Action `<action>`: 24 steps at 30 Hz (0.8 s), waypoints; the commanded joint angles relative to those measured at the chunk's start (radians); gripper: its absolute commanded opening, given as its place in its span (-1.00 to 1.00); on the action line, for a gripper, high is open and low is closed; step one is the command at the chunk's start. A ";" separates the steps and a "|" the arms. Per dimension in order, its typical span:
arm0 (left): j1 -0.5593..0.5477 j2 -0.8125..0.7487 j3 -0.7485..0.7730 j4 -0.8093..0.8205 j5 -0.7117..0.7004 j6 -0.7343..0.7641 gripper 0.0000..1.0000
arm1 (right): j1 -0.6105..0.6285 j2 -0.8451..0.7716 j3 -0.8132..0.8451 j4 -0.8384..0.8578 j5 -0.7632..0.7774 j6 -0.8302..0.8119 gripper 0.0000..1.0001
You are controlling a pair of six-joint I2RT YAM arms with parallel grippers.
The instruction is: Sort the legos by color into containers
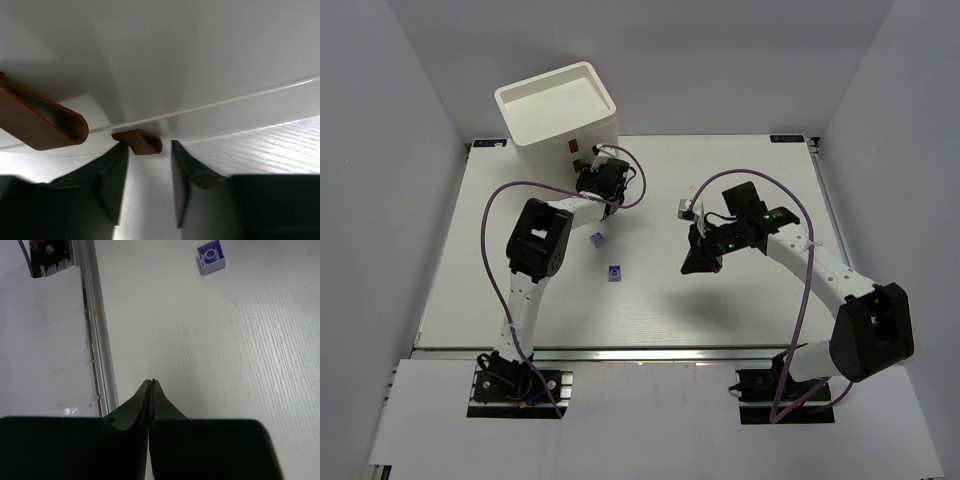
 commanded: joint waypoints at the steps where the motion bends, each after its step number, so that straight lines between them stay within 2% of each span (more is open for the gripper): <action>1: 0.005 -0.018 0.029 0.006 -0.012 0.002 -0.07 | 0.004 0.008 0.041 -0.010 -0.027 -0.012 -1.00; 10: 0.014 -0.014 0.043 0.012 -0.015 0.006 -0.54 | 0.004 0.014 0.041 -0.013 -0.033 -0.012 -1.00; 15: 0.014 -0.032 0.028 0.015 -0.005 0.006 -0.96 | 0.002 0.021 0.046 -0.020 -0.036 -0.013 -1.00; 24: -0.015 -0.115 -0.109 0.077 0.031 0.025 -1.00 | 0.002 0.022 0.046 -0.019 -0.033 -0.012 -1.00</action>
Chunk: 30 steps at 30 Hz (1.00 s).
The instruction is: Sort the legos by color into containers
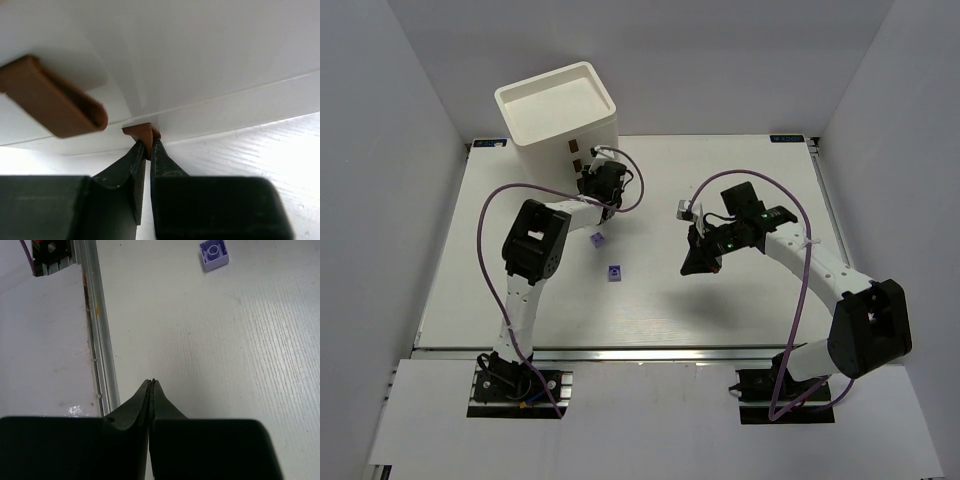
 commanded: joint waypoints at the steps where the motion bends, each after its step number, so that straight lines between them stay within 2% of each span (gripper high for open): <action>1: -0.013 -0.100 -0.073 0.010 0.036 -0.006 -1.00 | 0.002 0.005 0.045 -0.012 -0.025 -0.008 -1.00; 14: -0.090 -0.225 -0.238 -0.046 0.082 -0.099 -1.00 | -0.001 0.012 0.043 -0.006 -0.010 -0.002 -1.00; 25: -0.151 -0.275 -0.285 -0.137 0.070 -0.185 -0.98 | 0.001 0.014 0.042 -0.004 -0.002 0.001 -1.00; 26: -0.151 -0.277 -0.275 -0.179 0.069 -0.199 -0.74 | -0.001 0.014 0.042 -0.004 -0.002 0.001 -1.00; 27: -0.151 -0.281 -0.268 -0.198 0.070 -0.208 -0.19 | -0.002 0.014 0.039 -0.004 -0.002 0.001 -1.00; 28: -0.151 -0.298 -0.262 -0.223 0.075 -0.222 0.01 | -0.001 0.017 0.040 -0.003 0.000 0.000 -1.00; 30: -0.151 -0.327 -0.269 -0.241 0.105 -0.233 0.19 | -0.002 0.021 0.040 -0.004 0.003 0.000 -1.00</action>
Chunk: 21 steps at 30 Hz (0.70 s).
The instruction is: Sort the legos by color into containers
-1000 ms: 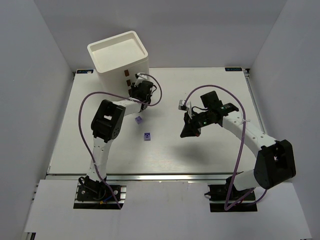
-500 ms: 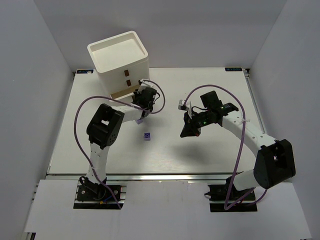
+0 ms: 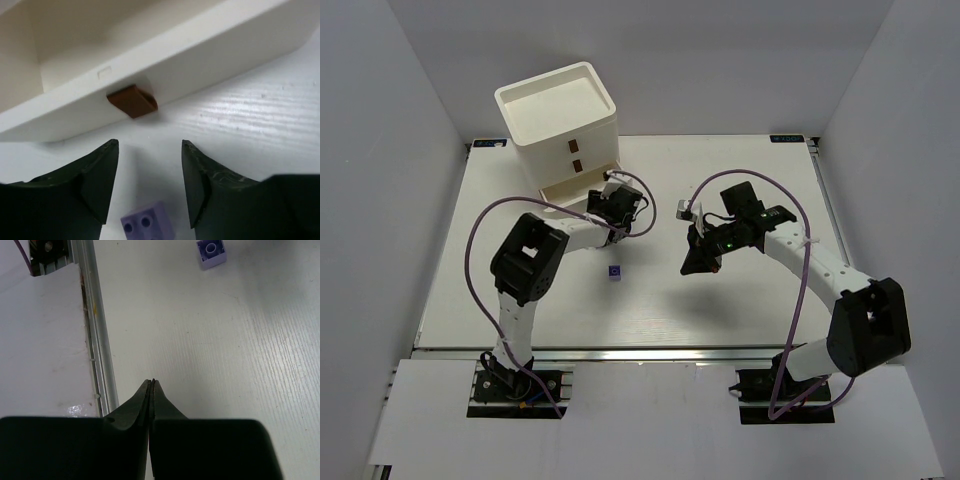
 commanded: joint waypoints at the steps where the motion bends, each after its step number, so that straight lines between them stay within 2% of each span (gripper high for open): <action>1: -0.008 -0.137 -0.019 -0.097 0.052 -0.069 0.29 | 0.001 0.015 0.035 -0.004 -0.004 0.000 -1.00; 4: -0.008 -0.203 -0.062 -0.133 0.106 -0.140 0.37 | -0.001 0.019 0.034 -0.006 -0.002 0.000 -1.00; 12: -0.008 -0.382 -0.250 -0.158 0.265 -0.304 0.37 | 0.001 0.035 0.034 -0.003 -0.001 0.001 -1.00; 16: -0.008 -0.369 -0.272 -0.160 0.342 -0.358 0.38 | -0.001 0.039 0.037 -0.006 0.001 0.003 -1.00; 21: -0.008 -0.316 -0.265 -0.158 0.338 -0.387 0.43 | -0.004 0.038 0.038 -0.009 -0.002 0.001 -1.00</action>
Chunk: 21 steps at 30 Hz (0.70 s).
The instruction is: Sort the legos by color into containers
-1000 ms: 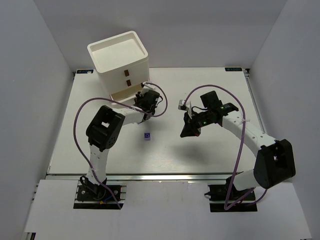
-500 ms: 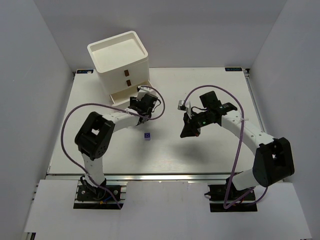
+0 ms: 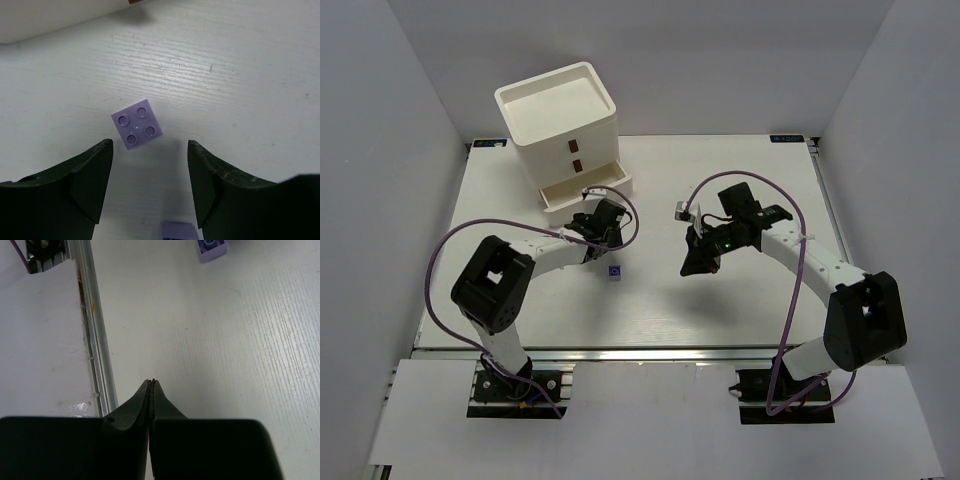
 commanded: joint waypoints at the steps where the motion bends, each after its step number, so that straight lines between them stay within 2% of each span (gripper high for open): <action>1: -0.003 0.018 0.009 -0.010 0.019 -0.054 0.43 | -0.002 0.003 0.037 -0.009 -0.011 0.001 -1.00; 6: -0.003 0.070 0.032 -0.031 -0.015 -0.084 0.45 | -0.001 -0.003 0.038 -0.014 -0.014 -0.001 -1.00; 10: -0.003 0.101 0.044 -0.036 -0.025 -0.094 0.38 | -0.001 -0.003 0.040 -0.017 -0.015 -0.005 -1.00; 13: -0.003 0.104 0.049 -0.030 -0.033 -0.092 0.15 | -0.004 -0.005 0.038 -0.017 -0.015 -0.005 -1.00; 21: -0.003 0.022 0.041 -0.016 -0.045 -0.031 -0.82 | -0.002 -0.003 0.041 -0.018 -0.015 -0.007 -1.00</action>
